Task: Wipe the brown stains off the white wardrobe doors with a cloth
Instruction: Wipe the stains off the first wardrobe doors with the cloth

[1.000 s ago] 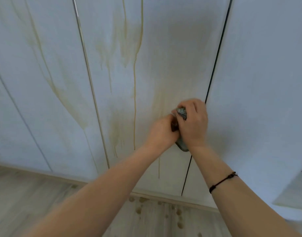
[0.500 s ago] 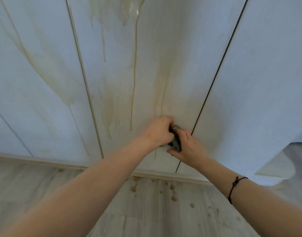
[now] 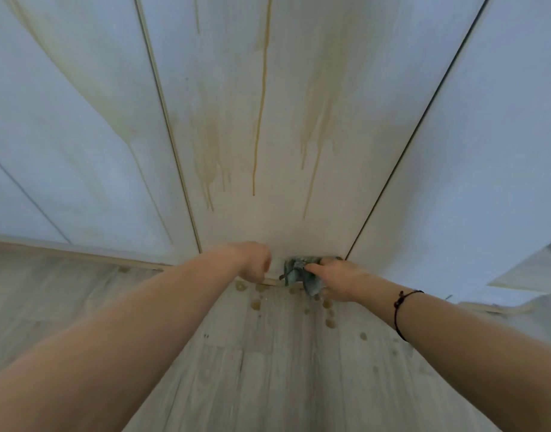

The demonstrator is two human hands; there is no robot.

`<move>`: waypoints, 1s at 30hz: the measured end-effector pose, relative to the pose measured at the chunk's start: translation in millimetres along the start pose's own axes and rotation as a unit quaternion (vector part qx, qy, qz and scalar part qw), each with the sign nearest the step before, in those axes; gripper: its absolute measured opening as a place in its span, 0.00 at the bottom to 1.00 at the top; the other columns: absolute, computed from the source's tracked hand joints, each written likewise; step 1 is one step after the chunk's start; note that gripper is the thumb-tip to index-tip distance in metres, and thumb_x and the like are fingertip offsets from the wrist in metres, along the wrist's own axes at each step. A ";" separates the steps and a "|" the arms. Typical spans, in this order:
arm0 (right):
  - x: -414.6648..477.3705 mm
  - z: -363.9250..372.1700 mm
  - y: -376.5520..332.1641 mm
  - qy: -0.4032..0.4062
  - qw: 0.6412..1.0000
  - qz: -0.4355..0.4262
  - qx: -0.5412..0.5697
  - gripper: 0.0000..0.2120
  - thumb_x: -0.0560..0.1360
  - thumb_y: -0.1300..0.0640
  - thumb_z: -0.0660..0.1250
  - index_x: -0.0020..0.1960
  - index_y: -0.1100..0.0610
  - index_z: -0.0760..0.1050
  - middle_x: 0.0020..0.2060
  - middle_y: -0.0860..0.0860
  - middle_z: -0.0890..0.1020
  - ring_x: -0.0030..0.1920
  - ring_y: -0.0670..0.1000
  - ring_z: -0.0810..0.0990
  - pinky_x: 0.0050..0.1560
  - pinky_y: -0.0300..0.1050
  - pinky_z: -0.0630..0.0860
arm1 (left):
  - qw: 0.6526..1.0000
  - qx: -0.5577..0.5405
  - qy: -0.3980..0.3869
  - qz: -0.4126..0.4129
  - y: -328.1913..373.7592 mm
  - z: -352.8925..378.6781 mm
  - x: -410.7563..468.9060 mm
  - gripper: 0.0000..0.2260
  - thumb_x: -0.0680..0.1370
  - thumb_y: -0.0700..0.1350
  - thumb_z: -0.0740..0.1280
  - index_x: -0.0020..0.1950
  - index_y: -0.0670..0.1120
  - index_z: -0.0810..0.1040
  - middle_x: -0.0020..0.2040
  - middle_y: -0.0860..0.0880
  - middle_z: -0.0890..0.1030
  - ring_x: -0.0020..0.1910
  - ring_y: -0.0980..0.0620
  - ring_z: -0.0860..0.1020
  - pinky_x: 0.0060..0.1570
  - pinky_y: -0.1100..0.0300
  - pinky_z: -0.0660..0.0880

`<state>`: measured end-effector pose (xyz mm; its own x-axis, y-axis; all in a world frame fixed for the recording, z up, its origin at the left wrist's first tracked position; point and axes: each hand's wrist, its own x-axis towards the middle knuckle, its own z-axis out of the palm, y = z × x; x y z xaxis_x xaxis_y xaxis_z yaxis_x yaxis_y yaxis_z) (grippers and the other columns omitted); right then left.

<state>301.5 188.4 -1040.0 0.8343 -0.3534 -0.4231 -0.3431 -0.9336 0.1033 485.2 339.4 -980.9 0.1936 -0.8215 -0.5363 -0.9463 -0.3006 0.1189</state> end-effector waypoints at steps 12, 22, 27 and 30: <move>25.6 25.7 -4.0 -0.070 0.997 0.020 0.012 0.27 0.78 0.50 0.66 0.75 0.50 0.63 0.62 0.55 0.76 0.59 0.57 0.77 0.51 0.49 0.77 | 0.959 0.041 0.110 -0.259 -73.3 19.6 -18.0 0.10 0.79 0.42 0.62 0.56 0.44 0.80 0.49 0.46 0.78 0.49 0.45 0.79 0.43 0.55 0.73; 43.7 -25.0 -39.8 0.108 0.986 -0.087 0.098 0.28 0.79 0.50 0.61 0.78 0.51 0.62 0.61 0.56 0.77 0.60 0.58 0.77 0.55 0.48 0.75 | 0.953 0.018 0.163 -0.254 -126.0 15.3 -49.3 0.08 0.77 0.38 0.61 0.56 0.41 0.73 0.56 0.43 0.76 0.55 0.42 0.77 0.54 0.47 0.78; 37.1 17.1 -9.7 -0.070 0.998 0.002 0.010 0.24 0.79 0.50 0.64 0.74 0.50 0.67 0.63 0.54 0.77 0.62 0.56 0.77 0.54 0.45 0.74 | 0.954 0.018 0.190 -0.231 -130.5 14.7 -51.2 0.12 0.77 0.36 0.60 0.61 0.40 0.71 0.59 0.41 0.75 0.58 0.41 0.76 0.54 0.47 0.77; 56.4 13.8 -25.7 -0.078 0.996 0.001 0.042 0.19 0.76 0.52 0.67 0.66 0.54 0.74 0.61 0.55 0.79 0.59 0.55 0.78 0.56 0.46 0.77 | 0.952 0.036 0.204 -0.226 -133.7 17.3 -48.8 0.14 0.78 0.35 0.60 0.63 0.40 0.71 0.59 0.40 0.75 0.58 0.40 0.77 0.54 0.47 0.77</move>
<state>351.4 193.4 -1079.0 0.7583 -0.3355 -0.5590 -0.3847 -0.9225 0.0317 597.8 428.1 -985.1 0.6562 -0.7401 -0.1473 -0.7545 -0.6466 -0.1126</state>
